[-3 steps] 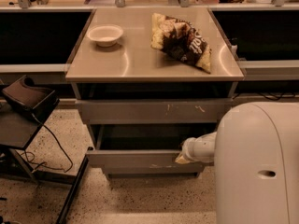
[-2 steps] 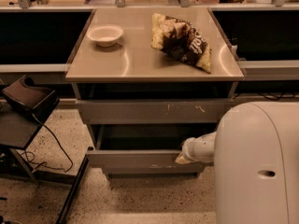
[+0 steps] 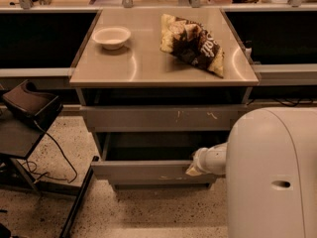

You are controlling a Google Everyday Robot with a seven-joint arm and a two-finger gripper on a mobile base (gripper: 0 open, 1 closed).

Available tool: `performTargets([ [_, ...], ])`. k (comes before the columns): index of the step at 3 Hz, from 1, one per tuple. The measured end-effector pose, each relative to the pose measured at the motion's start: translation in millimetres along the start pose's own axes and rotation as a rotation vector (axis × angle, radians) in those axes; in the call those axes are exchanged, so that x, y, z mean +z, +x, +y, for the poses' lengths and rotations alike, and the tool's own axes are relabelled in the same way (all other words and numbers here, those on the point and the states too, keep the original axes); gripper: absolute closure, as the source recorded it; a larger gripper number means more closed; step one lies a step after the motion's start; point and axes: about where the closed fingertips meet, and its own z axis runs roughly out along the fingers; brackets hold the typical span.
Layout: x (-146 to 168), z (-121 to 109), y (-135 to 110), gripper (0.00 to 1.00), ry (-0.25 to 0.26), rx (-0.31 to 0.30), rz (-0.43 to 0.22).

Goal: Open middle drawer

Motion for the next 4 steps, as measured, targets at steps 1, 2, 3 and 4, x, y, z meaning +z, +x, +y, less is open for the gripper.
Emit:
performTargets([
  [1, -1.4, -1.1, -1.4, 1.0, 0.0, 0.0, 0.0],
  [2, -3.0, 1.7, 0.4, 1.0, 0.002, 0.0, -0.001],
  [3, -3.3, 1.5, -0.5, 1.0, 0.002, 0.0, -0.001],
  [4, -4.6, 4.6, 1.4, 1.0, 0.005, 0.002, -0.003],
])
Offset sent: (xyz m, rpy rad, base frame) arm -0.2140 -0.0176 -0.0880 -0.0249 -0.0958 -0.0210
